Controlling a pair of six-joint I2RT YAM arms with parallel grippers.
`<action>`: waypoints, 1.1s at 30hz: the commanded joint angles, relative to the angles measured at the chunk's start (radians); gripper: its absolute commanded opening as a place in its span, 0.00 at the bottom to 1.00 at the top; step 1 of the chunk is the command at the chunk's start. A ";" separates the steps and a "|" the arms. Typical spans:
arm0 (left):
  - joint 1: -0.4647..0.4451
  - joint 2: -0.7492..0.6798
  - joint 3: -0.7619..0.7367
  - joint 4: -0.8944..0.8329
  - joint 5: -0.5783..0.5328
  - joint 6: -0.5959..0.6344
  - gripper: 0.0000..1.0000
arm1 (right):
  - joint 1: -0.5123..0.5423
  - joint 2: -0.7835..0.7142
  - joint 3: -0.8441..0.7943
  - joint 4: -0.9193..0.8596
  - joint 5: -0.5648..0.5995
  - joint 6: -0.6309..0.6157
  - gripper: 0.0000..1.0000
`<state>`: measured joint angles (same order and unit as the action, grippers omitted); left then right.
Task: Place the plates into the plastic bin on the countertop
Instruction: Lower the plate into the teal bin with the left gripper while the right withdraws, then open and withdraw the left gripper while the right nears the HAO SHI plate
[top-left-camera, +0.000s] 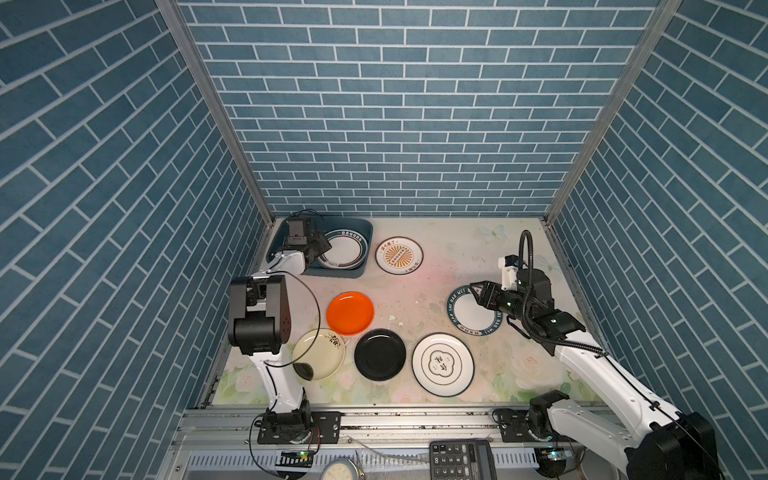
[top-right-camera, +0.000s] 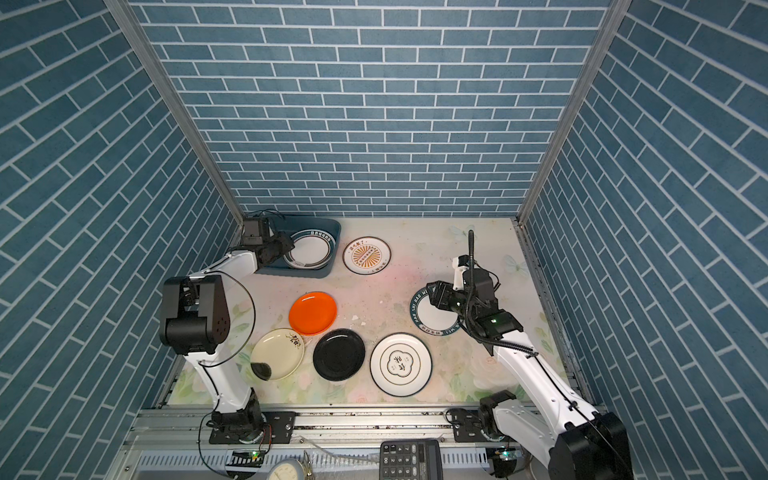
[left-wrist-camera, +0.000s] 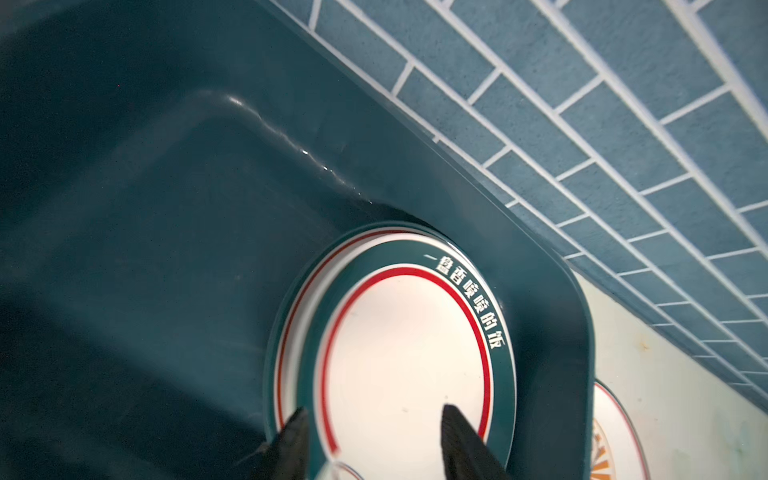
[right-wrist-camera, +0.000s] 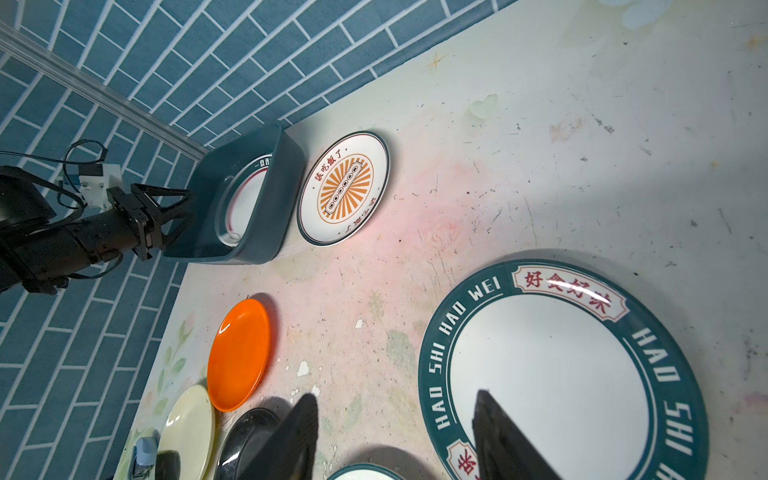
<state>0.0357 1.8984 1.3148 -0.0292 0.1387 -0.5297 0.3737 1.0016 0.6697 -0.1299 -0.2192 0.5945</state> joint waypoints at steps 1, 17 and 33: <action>-0.015 -0.011 0.016 -0.014 0.001 0.066 0.74 | -0.006 0.018 -0.003 -0.016 0.024 -0.015 0.60; -0.108 -0.266 -0.090 -0.056 -0.206 0.127 1.00 | -0.023 0.035 0.064 -0.157 0.038 -0.015 0.59; -0.247 -0.725 -0.514 0.067 -0.059 0.098 1.00 | -0.030 -0.078 0.040 -0.335 -0.010 0.030 0.59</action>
<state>-0.1860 1.1980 0.8577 -0.0330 0.0116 -0.4309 0.3477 0.9436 0.7315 -0.4141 -0.2070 0.5983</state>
